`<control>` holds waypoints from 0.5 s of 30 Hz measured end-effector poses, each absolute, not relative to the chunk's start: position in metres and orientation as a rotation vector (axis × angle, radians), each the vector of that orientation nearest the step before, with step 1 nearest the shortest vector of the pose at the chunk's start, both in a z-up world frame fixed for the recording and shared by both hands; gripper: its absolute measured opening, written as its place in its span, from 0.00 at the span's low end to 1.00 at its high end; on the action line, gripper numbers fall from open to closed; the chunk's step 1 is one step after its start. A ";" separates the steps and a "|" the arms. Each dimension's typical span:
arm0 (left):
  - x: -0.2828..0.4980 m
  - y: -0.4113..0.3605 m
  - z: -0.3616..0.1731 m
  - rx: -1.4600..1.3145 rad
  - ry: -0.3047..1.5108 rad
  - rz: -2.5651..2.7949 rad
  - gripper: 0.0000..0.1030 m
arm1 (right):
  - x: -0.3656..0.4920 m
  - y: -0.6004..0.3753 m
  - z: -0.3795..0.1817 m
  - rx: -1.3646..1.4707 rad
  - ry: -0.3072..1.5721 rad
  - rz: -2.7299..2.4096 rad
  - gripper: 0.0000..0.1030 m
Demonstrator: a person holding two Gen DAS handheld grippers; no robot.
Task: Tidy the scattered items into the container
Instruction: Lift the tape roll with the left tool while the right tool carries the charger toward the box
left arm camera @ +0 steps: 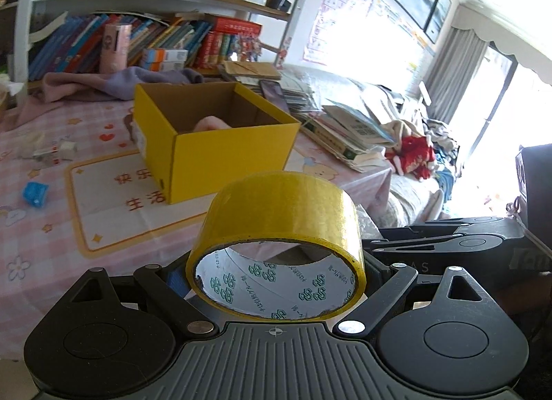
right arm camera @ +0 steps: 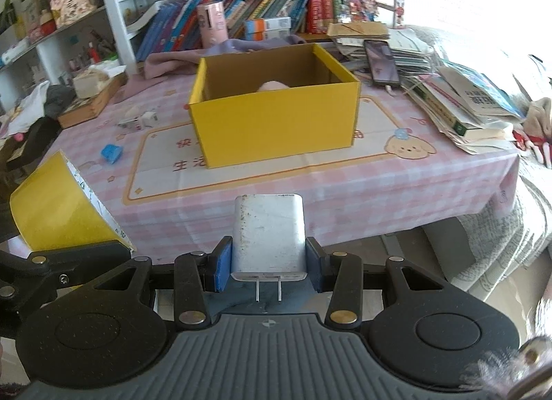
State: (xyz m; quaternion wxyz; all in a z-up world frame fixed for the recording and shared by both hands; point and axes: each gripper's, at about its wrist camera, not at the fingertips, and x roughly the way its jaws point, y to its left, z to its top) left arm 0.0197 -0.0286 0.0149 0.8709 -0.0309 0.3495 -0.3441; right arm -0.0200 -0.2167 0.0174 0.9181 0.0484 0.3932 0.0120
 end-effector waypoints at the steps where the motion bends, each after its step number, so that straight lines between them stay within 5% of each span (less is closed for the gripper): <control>1: 0.022 -0.032 0.014 -0.062 0.732 -0.730 0.90 | -0.020 -0.219 0.017 0.103 0.810 0.015 0.40; 15: 0.058 -0.059 0.012 -0.046 0.719 -0.786 0.90 | 0.015 -0.251 0.013 0.128 0.833 -0.043 0.40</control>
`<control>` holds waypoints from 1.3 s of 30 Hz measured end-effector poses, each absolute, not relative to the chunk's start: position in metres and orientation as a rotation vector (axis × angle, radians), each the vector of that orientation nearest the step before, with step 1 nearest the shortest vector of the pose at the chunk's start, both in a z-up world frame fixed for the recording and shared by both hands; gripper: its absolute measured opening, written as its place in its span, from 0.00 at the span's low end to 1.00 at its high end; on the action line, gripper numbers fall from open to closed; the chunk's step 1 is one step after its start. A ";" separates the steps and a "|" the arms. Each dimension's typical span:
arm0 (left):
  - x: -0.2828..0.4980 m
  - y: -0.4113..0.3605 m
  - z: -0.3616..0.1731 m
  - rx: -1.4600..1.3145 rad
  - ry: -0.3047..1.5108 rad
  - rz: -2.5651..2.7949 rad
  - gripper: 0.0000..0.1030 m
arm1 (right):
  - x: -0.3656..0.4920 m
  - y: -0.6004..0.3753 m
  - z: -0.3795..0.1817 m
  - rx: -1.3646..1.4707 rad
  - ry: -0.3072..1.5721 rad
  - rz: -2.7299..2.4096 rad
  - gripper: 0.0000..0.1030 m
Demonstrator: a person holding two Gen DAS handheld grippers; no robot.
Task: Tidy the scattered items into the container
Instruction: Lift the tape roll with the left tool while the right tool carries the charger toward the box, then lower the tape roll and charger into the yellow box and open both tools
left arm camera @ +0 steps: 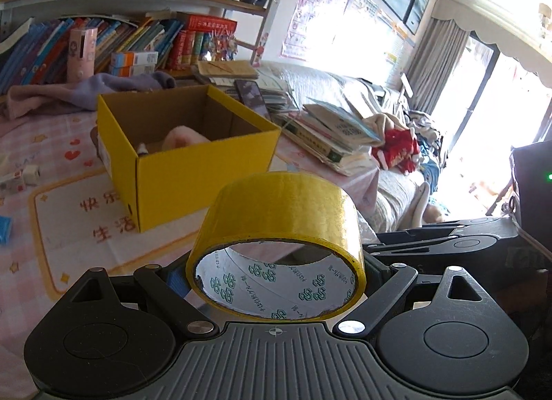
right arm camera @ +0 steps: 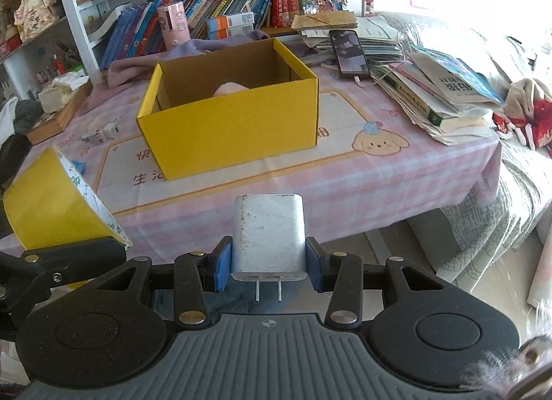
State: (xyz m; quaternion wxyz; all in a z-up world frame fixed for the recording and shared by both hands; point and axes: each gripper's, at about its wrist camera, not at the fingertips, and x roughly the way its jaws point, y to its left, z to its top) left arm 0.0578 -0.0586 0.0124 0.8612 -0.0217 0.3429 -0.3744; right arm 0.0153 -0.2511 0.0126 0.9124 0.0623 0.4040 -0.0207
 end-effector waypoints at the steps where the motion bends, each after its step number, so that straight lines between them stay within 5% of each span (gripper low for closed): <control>1: 0.062 -0.059 0.013 -0.050 0.714 -0.782 0.90 | 0.020 -0.252 0.013 0.126 0.830 -0.037 0.40; 25: 0.197 -0.109 0.055 0.035 0.574 -0.528 0.90 | 0.213 -0.293 0.055 0.031 0.671 0.206 0.40; 39: 0.307 -0.161 0.010 0.261 0.749 -0.390 0.90 | 0.356 -0.281 -0.002 -0.193 0.812 0.388 0.40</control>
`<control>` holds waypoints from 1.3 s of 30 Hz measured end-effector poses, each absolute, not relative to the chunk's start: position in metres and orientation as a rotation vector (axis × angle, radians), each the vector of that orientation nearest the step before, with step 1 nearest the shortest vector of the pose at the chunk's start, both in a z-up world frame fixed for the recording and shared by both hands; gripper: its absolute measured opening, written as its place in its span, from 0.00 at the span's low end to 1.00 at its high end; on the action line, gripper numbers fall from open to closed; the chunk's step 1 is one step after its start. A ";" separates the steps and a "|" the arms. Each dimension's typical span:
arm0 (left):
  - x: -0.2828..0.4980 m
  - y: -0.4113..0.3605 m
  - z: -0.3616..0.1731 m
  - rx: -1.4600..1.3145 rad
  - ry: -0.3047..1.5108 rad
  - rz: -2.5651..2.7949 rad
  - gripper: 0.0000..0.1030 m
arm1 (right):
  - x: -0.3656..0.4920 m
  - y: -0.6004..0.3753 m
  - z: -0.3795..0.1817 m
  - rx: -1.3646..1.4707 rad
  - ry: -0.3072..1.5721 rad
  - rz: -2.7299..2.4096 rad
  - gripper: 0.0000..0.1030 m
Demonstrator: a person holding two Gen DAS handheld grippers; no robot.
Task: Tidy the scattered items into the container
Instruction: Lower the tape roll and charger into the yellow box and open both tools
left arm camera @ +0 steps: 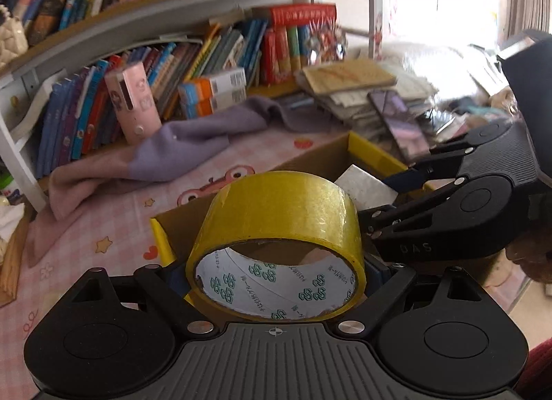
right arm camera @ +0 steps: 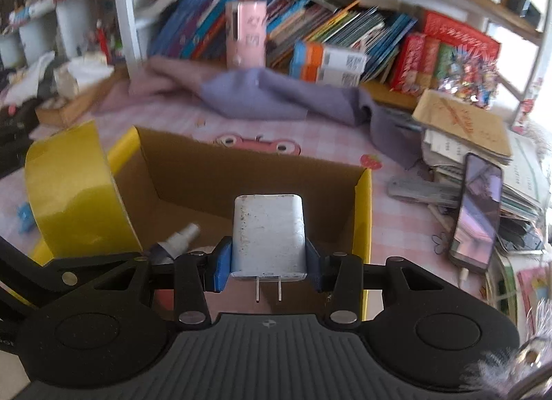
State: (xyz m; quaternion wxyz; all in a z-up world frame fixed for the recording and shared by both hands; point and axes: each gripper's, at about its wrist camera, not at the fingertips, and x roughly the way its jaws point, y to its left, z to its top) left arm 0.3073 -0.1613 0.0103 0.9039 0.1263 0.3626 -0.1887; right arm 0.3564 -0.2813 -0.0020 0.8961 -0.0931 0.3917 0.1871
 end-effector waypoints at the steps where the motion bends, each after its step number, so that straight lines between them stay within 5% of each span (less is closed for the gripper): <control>1: 0.312 -0.163 0.007 0.266 0.758 -0.387 0.90 | 0.361 -0.281 -0.006 -0.198 0.827 0.398 0.40; 22: 0.335 -0.179 -0.021 0.317 0.807 -0.343 0.91 | 0.396 -0.280 -0.015 -0.249 0.865 0.509 0.41; 26: 0.330 -0.177 -0.014 0.310 0.744 -0.322 0.94 | 0.399 -0.282 -0.008 -0.217 0.832 0.516 0.49; 39: 0.308 -0.169 0.017 0.241 0.622 -0.260 0.96 | 0.384 -0.294 0.018 -0.125 0.754 0.499 0.52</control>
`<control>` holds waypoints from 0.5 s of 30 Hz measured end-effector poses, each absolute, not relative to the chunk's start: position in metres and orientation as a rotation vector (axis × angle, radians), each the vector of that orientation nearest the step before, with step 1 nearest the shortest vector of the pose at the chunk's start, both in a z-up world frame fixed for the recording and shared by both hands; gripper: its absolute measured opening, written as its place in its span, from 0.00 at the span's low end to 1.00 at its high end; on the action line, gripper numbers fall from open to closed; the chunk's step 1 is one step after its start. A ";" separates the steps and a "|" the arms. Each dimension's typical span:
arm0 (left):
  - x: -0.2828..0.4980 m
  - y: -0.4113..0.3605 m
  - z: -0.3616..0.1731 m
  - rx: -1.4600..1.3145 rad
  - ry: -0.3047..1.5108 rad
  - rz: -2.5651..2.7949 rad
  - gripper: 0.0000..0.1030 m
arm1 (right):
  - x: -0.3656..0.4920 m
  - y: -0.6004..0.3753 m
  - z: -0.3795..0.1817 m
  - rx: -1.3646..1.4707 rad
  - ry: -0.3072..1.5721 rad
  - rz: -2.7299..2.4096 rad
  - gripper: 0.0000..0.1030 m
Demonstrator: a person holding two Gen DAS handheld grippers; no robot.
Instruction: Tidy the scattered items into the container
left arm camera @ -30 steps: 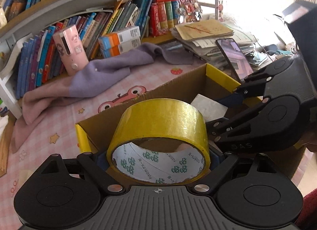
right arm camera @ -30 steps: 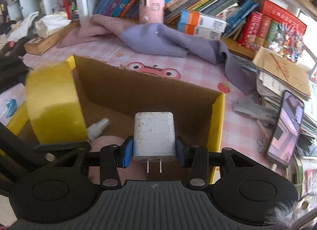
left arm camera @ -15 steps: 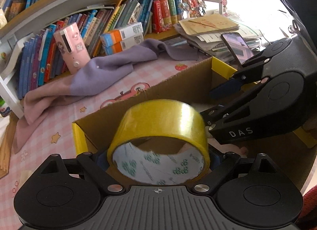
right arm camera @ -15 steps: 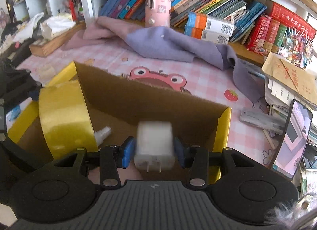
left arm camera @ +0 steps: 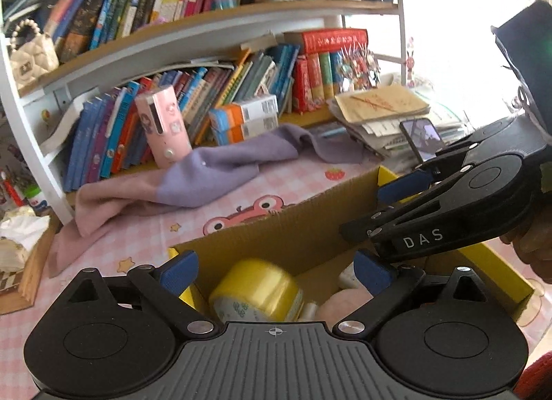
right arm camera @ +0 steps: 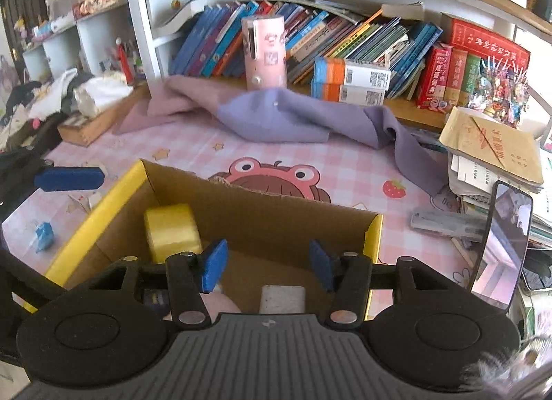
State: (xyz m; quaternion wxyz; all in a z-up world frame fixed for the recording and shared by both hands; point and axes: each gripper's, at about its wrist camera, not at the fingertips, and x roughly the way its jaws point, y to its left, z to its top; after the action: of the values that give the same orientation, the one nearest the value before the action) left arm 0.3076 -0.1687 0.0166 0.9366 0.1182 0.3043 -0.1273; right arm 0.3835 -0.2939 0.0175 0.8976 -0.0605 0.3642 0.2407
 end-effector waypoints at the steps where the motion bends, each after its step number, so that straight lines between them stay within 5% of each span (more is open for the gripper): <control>1: 0.305 -0.168 0.019 0.240 0.618 -0.259 0.96 | 0.380 -0.294 0.019 -0.127 0.744 0.495 0.52; 15: 0.249 -0.151 0.031 0.194 0.569 -0.274 0.96 | 0.322 -0.303 0.037 -0.098 0.676 0.407 0.58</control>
State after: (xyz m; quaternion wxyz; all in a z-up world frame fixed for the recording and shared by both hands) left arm 0.2488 -0.1512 0.0311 0.9459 0.0954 0.2794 -0.1345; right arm 0.3225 -0.3029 0.0369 0.9219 -0.0475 0.3294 0.1984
